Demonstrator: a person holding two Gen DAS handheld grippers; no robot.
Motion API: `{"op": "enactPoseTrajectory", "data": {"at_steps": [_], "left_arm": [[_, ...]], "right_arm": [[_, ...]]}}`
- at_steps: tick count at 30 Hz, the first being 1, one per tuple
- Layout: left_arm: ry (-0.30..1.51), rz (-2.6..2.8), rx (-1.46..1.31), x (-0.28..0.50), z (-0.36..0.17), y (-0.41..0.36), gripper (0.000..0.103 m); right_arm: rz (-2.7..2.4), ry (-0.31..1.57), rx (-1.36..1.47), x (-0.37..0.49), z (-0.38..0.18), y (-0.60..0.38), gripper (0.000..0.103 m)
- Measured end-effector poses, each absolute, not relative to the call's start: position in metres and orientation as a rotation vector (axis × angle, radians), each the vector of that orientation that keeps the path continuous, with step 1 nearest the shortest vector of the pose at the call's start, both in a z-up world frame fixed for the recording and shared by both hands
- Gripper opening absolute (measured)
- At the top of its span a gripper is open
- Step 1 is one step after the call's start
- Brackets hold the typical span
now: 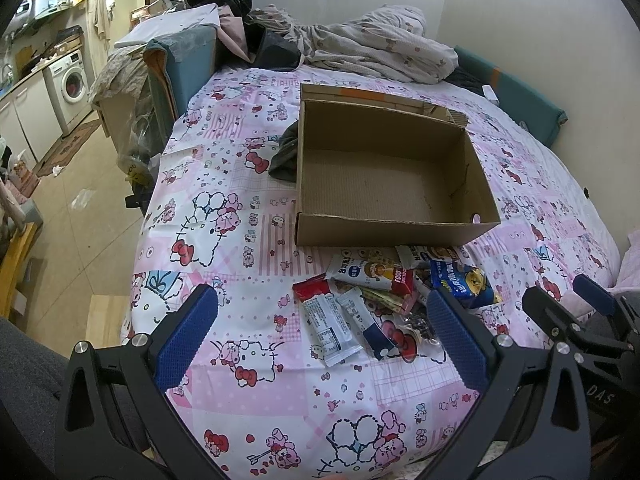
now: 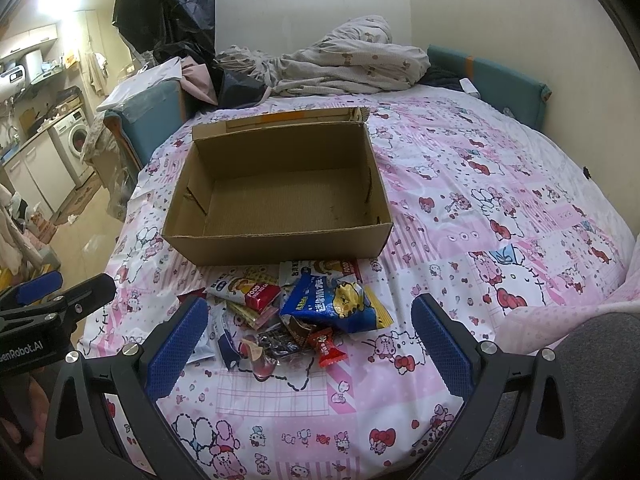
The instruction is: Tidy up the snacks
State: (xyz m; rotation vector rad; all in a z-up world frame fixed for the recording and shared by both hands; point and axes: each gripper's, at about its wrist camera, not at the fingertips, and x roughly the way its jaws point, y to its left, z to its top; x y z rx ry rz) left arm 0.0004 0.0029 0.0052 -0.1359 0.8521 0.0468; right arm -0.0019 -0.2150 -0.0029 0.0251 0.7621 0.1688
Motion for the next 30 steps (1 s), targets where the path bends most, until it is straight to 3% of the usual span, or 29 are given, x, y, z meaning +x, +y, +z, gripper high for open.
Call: {"op": "enactPoseTrajectory", "data": {"at_steps": [12, 21, 30], "left_arm": [[0.911, 0.037, -0.165, 0.01, 0.003, 0.008, 0.103], [0.995, 0.084, -0.193, 0.05, 0.009, 0.022, 0.103], [1.191, 0.104, -0.285, 0.088, -0.035, 0.038, 0.103]], "right_arm": [[0.175, 0.793, 0.061, 0.003, -0.004, -0.218, 0.103], [0.167, 1.138, 0.266, 0.078, -0.042, -0.245, 0.103], [0.139, 1.358, 0.103, 0.146, -0.112, -0.226, 0.103]]}}
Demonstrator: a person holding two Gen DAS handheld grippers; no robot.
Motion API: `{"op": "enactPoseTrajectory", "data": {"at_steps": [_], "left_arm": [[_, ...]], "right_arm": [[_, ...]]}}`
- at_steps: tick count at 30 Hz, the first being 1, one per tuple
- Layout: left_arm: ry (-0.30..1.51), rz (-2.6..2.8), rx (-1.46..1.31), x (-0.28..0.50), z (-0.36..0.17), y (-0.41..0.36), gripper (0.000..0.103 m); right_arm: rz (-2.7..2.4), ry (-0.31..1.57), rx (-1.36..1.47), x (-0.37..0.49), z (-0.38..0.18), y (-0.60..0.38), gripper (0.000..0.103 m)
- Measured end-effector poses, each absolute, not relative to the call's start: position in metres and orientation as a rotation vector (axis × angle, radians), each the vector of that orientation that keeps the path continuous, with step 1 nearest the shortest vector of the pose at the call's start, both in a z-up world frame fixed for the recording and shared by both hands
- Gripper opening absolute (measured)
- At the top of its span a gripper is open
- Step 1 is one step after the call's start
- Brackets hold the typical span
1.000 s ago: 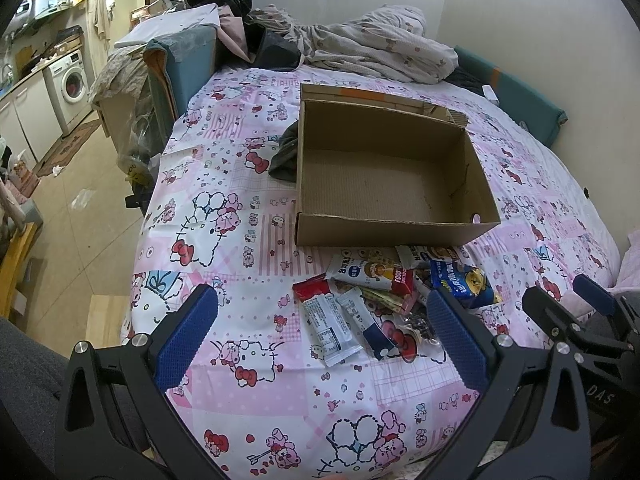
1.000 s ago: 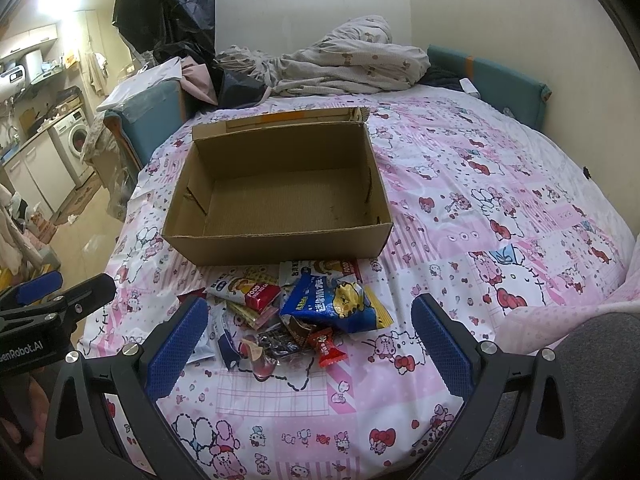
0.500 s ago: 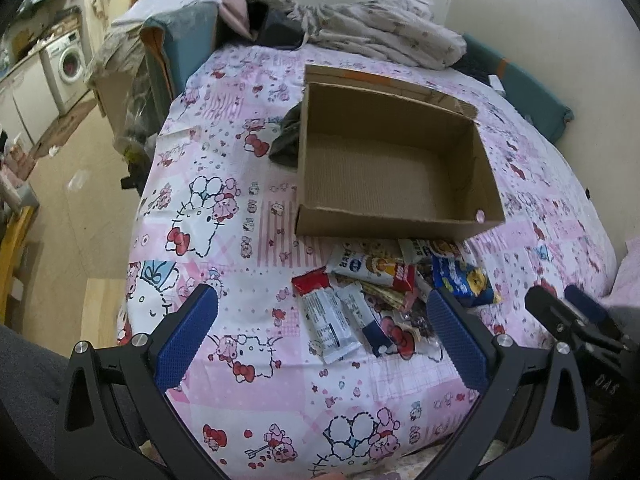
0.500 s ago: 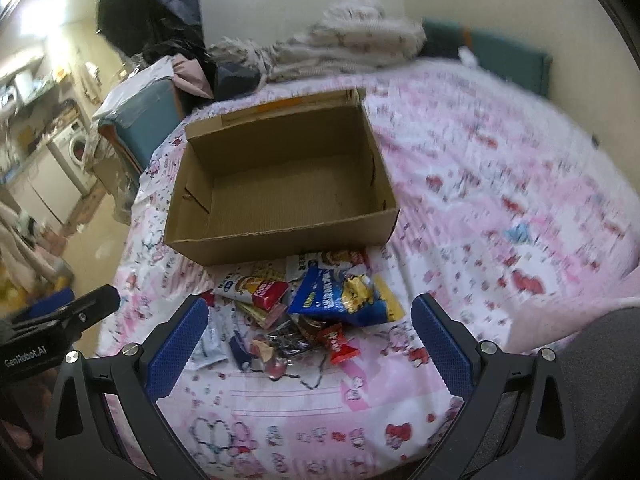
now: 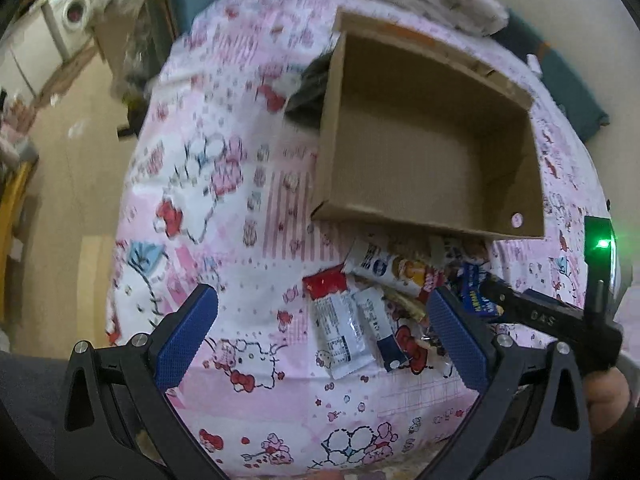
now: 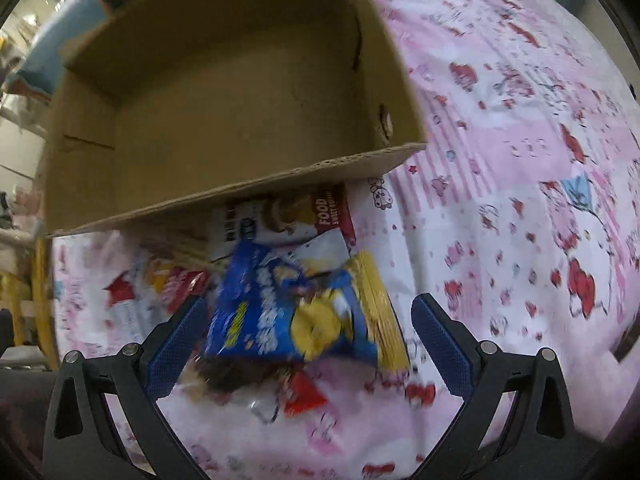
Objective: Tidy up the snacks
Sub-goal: 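Grasp the blue chip bag with the right gripper while the left gripper grasps a red-topped bar, then carry both snacks into the box and open both grippers to drop them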
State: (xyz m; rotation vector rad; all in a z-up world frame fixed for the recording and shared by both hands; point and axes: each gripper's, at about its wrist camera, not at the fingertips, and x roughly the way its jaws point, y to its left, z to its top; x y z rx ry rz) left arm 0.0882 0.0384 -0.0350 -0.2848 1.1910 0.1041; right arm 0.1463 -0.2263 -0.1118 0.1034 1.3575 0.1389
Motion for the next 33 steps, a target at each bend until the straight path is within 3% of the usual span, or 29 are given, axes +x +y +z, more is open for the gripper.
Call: {"op": "enactPoseTrajectory", "data": {"at_steps": [2, 8, 15, 18, 20, 28, 33], "left_arm": [[1.219, 0.111, -0.292, 0.091, -0.047, 0.042, 0.103], [1.313, 0.139, -0.35, 0.094, -0.083, 0.056, 0.099], [1.334, 0.133, -0.357, 0.095, -0.094, 0.053, 0.098], [1.335, 0.135, -0.358, 0.098, -0.095, 0.055, 0.096], [1.341, 0.129, -0.378, 0.097, -0.098, 0.057, 0.08], [1.398, 0.063, -0.435, 0.095, -0.121, 0.05, 0.054], [1.435, 0.031, -0.378, 0.096, -0.134, 0.025, 0.053]], "right_arm": [[0.137, 1.399, 0.097, 0.153, -0.126, -0.224, 0.102], [0.188, 1.448, 0.148, 0.156, -0.147, -0.226, 0.084], [0.23, 1.421, 0.184, 0.149, -0.14, -0.242, 0.051], [0.248, 1.406, 0.219, 0.141, -0.126, -0.251, 0.047], [0.263, 1.385, 0.242, 0.134, -0.112, -0.259, 0.047], [0.317, 1.219, 0.441, 0.11, -0.061, -0.292, 0.047], [0.363, 1.155, 0.572, 0.111, -0.056, -0.297, 0.047]]}}
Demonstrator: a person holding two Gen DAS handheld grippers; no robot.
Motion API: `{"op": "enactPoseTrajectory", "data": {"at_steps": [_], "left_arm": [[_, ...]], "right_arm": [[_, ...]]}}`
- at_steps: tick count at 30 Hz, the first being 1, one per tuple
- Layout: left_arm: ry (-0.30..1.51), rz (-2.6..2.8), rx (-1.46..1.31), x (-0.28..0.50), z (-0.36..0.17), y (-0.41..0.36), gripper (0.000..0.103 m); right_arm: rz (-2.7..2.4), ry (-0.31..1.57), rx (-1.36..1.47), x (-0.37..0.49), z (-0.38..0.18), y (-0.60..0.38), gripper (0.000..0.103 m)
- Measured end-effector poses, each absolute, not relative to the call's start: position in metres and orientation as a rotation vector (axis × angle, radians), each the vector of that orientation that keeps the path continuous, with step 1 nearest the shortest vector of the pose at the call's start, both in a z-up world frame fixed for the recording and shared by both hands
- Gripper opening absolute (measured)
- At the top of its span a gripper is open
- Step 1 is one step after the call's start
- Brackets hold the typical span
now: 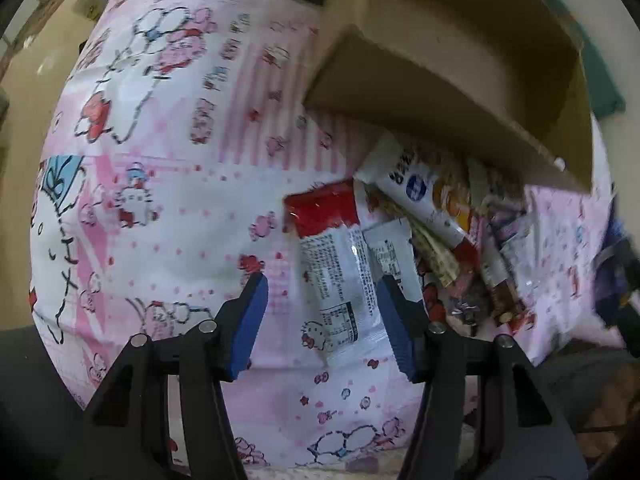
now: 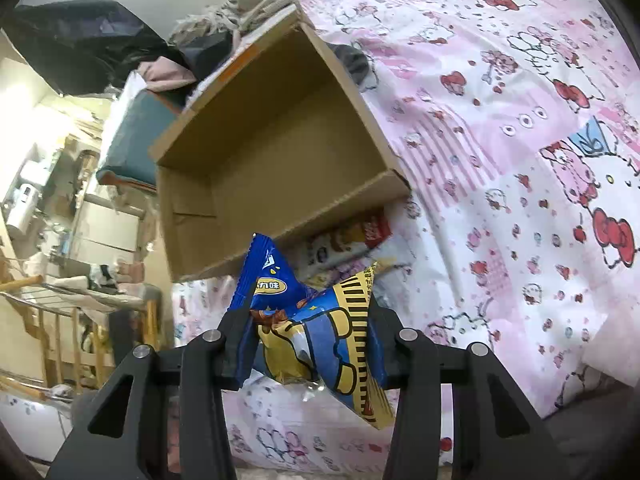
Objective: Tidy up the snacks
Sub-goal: 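Carry both snacks into the box and open both grippers to drop them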
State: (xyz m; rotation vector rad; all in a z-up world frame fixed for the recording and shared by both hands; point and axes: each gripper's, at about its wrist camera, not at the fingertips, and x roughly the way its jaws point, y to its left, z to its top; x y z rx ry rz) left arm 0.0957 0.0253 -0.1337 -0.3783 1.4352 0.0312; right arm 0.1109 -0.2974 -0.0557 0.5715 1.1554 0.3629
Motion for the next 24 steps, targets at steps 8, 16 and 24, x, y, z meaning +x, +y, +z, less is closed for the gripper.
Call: {"op": "enactPoseTrajectory", "data": {"at_steps": [8, 16, 24], "left_arm": [[1.444, 0.057, -0.231, 0.099, -0.144, 0.004, 0.026], [1.358, 0.065, -0.293, 0.081, -0.1, 0.018, 0.026], [1.164, 0.022, -0.31, 0.108, -0.009, 0.028, 0.026]], "right_arm": [[0.387, 1.156, 0.546, 0.11, -0.053, -0.289, 0.047], [0.455, 1.075, 0.562, 0.107, -0.033, -0.289, 0.047], [0.503, 0.95, 0.517, 0.135, 0.003, -0.278, 0.047]]}}
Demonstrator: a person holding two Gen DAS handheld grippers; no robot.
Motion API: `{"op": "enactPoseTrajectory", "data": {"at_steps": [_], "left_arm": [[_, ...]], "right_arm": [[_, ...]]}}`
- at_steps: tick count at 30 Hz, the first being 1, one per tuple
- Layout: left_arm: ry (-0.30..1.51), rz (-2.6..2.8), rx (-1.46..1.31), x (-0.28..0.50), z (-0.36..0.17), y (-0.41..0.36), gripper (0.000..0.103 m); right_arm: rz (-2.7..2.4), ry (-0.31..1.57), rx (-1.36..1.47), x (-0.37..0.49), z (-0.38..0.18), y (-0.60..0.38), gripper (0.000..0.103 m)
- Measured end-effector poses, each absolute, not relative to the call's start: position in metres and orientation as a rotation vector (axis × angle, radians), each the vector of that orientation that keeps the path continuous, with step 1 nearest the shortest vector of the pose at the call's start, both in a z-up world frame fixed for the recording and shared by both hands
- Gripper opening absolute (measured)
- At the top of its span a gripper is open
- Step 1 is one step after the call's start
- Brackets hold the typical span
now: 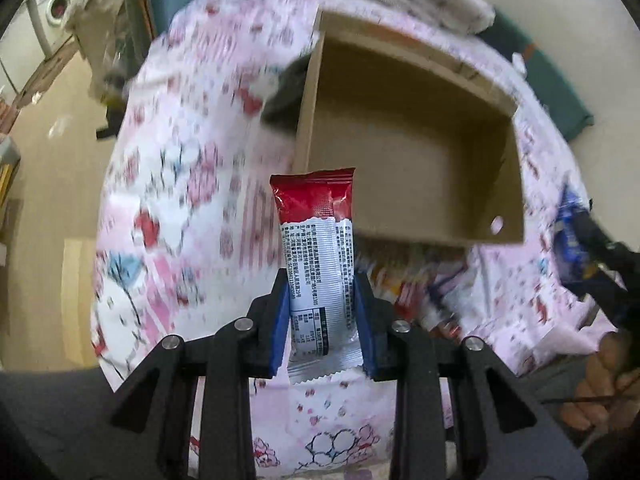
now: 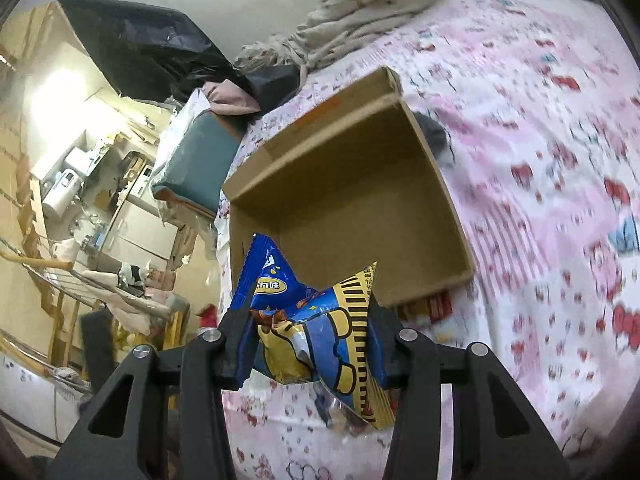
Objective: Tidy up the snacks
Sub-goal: 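Carry both snacks into the box and open both grippers to drop them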
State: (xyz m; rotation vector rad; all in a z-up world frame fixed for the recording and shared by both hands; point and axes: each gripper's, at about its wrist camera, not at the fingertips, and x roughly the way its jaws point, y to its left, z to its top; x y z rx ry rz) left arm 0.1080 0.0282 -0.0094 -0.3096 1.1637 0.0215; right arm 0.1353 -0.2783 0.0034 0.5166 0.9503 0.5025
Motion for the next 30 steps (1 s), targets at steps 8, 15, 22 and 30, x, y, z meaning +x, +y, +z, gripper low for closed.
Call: {"op": "enactPoseTrajectory", "data": {"at_steps": [8, 15, 22, 30], "left_arm": [[1.128, -0.017, -0.269, 0.16, 0.008, 0.025, 0.026], [1.102, -0.049, -0.168, 0.198, -0.007, 0.0, 0.026], [1.083, -0.07, -0.128, 0.211, -0.03, -0.009, 0.026], [1.108, -0.088, -0.111, 0.213, -0.051, -0.016, 0.026]], "right_arm": [[0.484, 0.965, 0.442, 0.192, 0.002, -0.258, 0.047], [0.438, 0.988, 0.291, 0.221, -0.035, -0.24, 0.047], [0.397, 1.033, 0.268, 0.222, -0.056, -0.244, 0.047], [0.416, 1.029, 0.3, 0.222, -0.054, -0.243, 0.05]]}}
